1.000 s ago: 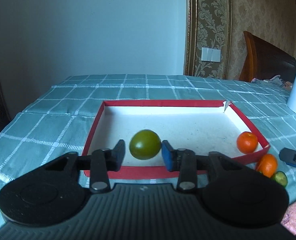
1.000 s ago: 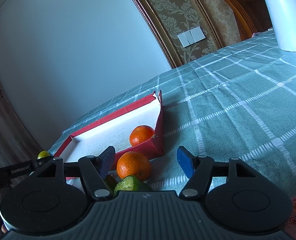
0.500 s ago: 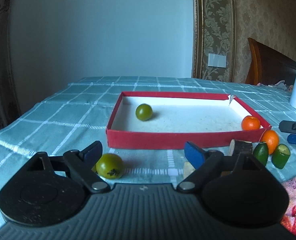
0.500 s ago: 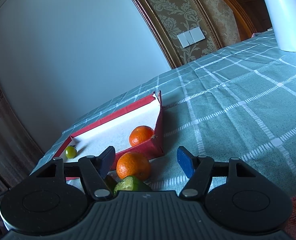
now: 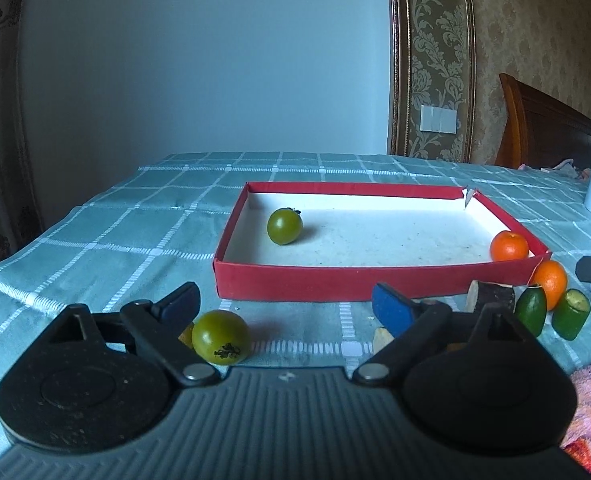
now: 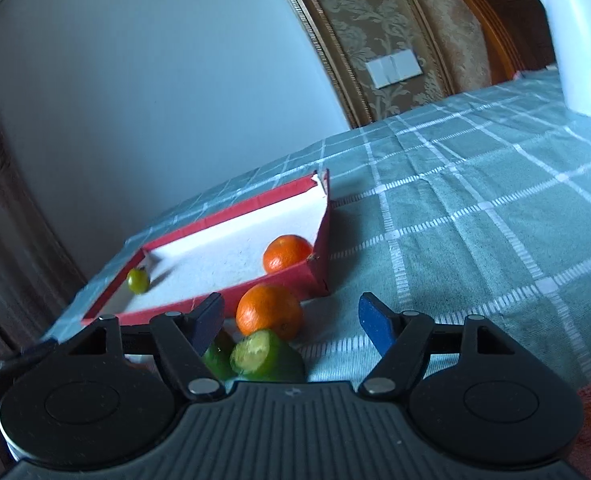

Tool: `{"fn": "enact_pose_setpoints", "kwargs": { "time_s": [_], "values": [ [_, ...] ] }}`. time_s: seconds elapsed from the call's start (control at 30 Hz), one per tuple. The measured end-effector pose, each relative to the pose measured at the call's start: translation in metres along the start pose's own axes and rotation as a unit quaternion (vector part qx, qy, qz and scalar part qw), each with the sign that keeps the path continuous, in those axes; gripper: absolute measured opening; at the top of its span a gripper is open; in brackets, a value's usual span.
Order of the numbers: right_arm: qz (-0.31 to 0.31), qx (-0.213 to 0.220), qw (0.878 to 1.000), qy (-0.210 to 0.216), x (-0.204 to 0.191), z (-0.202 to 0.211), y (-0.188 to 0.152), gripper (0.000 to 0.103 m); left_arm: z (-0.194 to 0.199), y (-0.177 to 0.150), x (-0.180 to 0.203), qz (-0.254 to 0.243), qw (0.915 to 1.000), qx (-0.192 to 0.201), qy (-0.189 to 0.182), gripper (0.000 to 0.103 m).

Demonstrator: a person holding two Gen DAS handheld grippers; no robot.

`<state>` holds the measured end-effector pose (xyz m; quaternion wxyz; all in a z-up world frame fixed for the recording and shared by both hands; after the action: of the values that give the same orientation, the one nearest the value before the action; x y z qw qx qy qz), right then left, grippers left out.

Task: Organize fruits
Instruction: 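Reach the right tool to the cut cucumber piece and grasp it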

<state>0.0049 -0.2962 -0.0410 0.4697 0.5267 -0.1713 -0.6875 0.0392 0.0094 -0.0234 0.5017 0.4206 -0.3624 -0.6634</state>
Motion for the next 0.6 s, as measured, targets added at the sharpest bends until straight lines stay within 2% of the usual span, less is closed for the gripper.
{"fn": "enact_pose_setpoints", "kwargs": {
  "time_s": [0.13, 0.27, 0.33, 0.47, 0.6],
  "values": [
    [0.08, 0.0, 0.997, -0.015, -0.014, 0.016, -0.006, 0.073, 0.002, 0.0, 0.001, -0.002, 1.0, 0.006, 0.0, 0.094],
    [0.167, -0.006, 0.986, -0.029, -0.029, 0.024, -0.014, 0.073, 0.004, 0.0, 0.0, 0.003, 0.9999, 0.012, 0.002, 0.096],
    [0.186, -0.019, 0.982, -0.025, -0.034, 0.023, -0.018, 0.073, 0.004, 0.0, -0.001, 0.005, 0.9999, 0.012, 0.003, 0.096],
    [0.213, -0.038, 0.976, -0.03, -0.04, 0.015, -0.025, 0.056, 0.003, -0.001, -0.001, 0.005, 1.0, 0.004, 0.004, 0.096],
    [0.228, -0.048, 0.971, -0.042, -0.041, 0.006, -0.029, 0.054, 0.0, -0.002, -0.002, 0.003, 0.9999, -0.011, 0.001, 0.096]
  ]
}}
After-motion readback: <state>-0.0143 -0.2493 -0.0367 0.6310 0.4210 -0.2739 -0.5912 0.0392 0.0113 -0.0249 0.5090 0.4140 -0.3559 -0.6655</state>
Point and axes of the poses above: each gripper's, at about its wrist camera, not at the fingertips, and z roughly against the way its jaws point, x to its right, y to its top, the point moved 6 cm from there along -z, roughly the way its jaws point, and after that the axes turned 12 degrees about -z, right-handed, at the moved point
